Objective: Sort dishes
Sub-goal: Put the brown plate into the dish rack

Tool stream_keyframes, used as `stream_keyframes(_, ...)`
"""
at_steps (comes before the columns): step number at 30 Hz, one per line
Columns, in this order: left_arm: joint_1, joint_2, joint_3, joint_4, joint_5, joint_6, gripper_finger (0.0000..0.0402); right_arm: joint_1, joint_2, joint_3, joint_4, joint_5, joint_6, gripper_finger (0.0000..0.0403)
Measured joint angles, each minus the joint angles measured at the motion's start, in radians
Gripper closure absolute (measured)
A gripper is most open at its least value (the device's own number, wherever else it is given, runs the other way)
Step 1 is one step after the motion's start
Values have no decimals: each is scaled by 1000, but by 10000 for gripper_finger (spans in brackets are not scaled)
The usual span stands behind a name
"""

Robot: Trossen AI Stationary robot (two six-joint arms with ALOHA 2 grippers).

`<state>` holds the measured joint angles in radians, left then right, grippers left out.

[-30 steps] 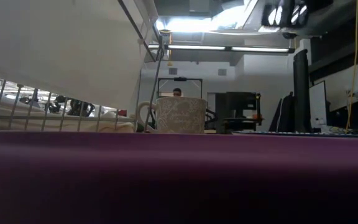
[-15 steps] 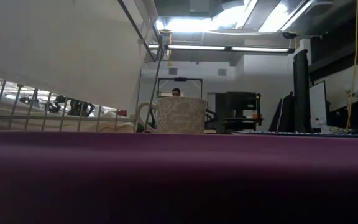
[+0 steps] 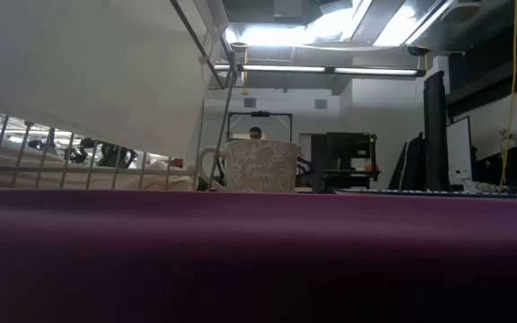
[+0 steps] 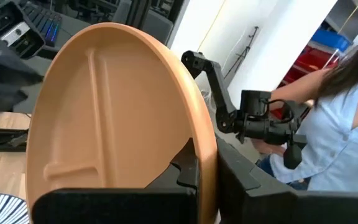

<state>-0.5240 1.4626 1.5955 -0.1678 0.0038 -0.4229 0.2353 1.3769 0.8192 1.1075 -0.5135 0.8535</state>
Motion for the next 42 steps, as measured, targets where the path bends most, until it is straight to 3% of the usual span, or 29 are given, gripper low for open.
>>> stream_keyframes(9,5,-1,0,8,-4,-25,387,0,0,1,7,-4,-131,317)
stream_keyframes(23,40,-1,0,33,4,-50,387,-1,0,1,28,-111,-259,317)
stream_keyframes(42,72,-1,-2,110,-11,-197,387,-1,0,1,20,-178,-339,317)
